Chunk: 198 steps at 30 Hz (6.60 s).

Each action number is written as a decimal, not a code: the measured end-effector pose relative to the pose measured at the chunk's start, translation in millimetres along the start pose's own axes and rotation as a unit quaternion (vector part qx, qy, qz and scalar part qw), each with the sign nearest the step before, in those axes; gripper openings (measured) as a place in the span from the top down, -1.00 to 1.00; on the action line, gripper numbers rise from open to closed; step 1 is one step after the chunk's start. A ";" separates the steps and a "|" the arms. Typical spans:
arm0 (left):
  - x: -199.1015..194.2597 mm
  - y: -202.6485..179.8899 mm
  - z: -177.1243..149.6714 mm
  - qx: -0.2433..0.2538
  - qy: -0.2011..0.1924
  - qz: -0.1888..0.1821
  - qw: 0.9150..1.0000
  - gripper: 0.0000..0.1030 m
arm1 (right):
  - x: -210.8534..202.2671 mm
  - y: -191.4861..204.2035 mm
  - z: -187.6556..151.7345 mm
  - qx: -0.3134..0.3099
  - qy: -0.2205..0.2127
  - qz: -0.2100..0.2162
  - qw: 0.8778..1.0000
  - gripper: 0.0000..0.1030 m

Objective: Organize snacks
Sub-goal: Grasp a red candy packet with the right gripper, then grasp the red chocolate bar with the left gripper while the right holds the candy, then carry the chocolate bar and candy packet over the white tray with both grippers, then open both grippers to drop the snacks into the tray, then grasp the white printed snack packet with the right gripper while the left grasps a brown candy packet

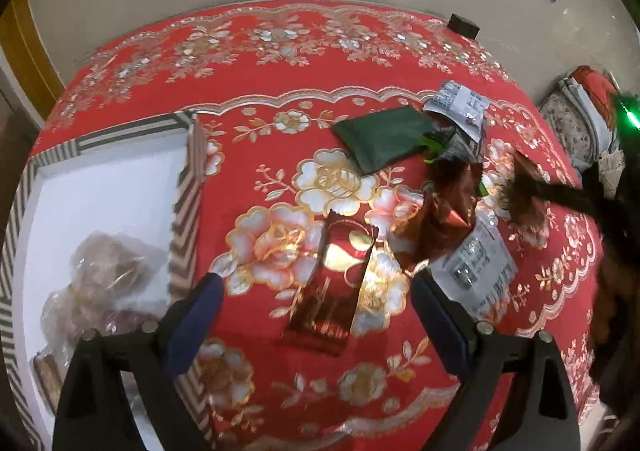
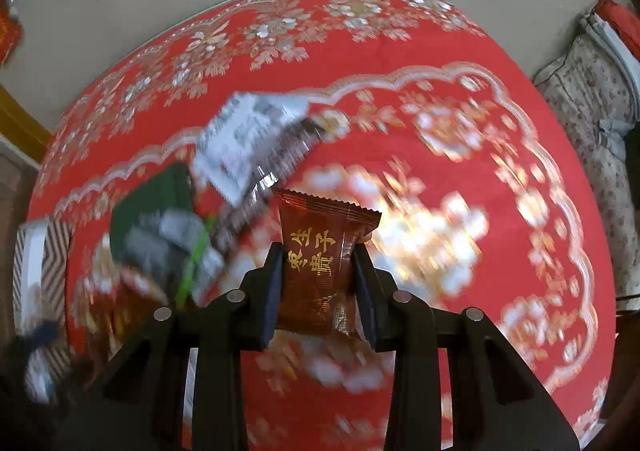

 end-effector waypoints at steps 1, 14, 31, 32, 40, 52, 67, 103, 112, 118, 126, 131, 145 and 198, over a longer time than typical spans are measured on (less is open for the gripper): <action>4.3 -2.0 -0.6 0.004 0.005 -0.002 1.000 -0.72 | -6.3 -4.1 -7.1 0.001 0.001 0.003 1.000 0.37; 5.4 -18.7 -11.5 0.065 0.001 0.019 0.998 0.45 | -65.4 -22.1 -90.1 0.028 0.006 0.016 0.999 0.37; -41.6 -35.7 -72.6 0.046 0.040 -0.010 0.998 0.45 | -84.8 -6.9 -125.4 0.001 0.029 0.030 0.999 0.37; -42.5 -35.5 -73.6 0.044 0.041 -0.010 0.998 0.45 | -85.7 -5.5 -126.6 -0.002 0.030 0.031 0.999 0.37; -46.8 -35.4 -80.0 0.037 0.044 -0.004 0.998 0.45 | -93.3 -2.2 -135.6 -0.014 0.036 0.030 0.999 0.37; -49.0 -39.4 -84.1 0.038 0.046 0.001 0.998 0.45 | -100.1 -7.9 -146.1 -0.014 0.042 0.033 0.998 0.37; -50.6 -40.1 -85.7 0.036 0.048 0.001 0.998 0.45 | -102.2 -7.2 -148.6 -0.016 0.044 0.035 0.998 0.37; -50.3 -40.9 -84.0 0.040 0.047 -0.013 0.998 0.45 | -102.8 -5.9 -146.9 -0.021 0.040 0.032 0.998 0.37; -62.0 -38.6 -74.4 0.046 0.026 -0.015 0.999 0.45 | -106.0 1.4 -141.6 -0.030 0.033 0.035 0.998 0.37; -83.5 -23.1 -52.4 0.040 -0.015 -0.009 0.999 0.45 | -114.4 33.8 -119.9 -0.052 0.012 0.049 0.997 0.37; -112.3 65.4 -38.5 -0.037 -0.053 0.044 0.997 0.45 | -113.6 142.7 -95.7 -0.109 -0.004 0.121 0.987 0.37; -125.3 135.4 -54.7 -0.084 -0.052 0.103 0.990 0.45 | -115.0 226.8 -95.8 -0.153 -0.002 0.177 0.972 0.37; -118.3 182.6 -92.6 -0.104 -0.011 0.148 0.983 0.09 | -85.9 333.3 -156.1 -0.202 0.067 0.230 0.950 0.34; -30.1 -19.7 14.3 0.053 -0.030 0.002 0.998 -0.57 | -21.6 69.2 -60.8 -0.030 0.027 -0.020 0.999 -0.07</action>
Point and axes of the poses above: each gripper's, at about its wrist camera, not at the fingertips, and x roughly the way its jaws point, y to its left, z to its top, the point moved 6 cm from there along x, roughly the way its jaws point, and after that the axes turned 13 degrees about -y, right-handed, at the moved point
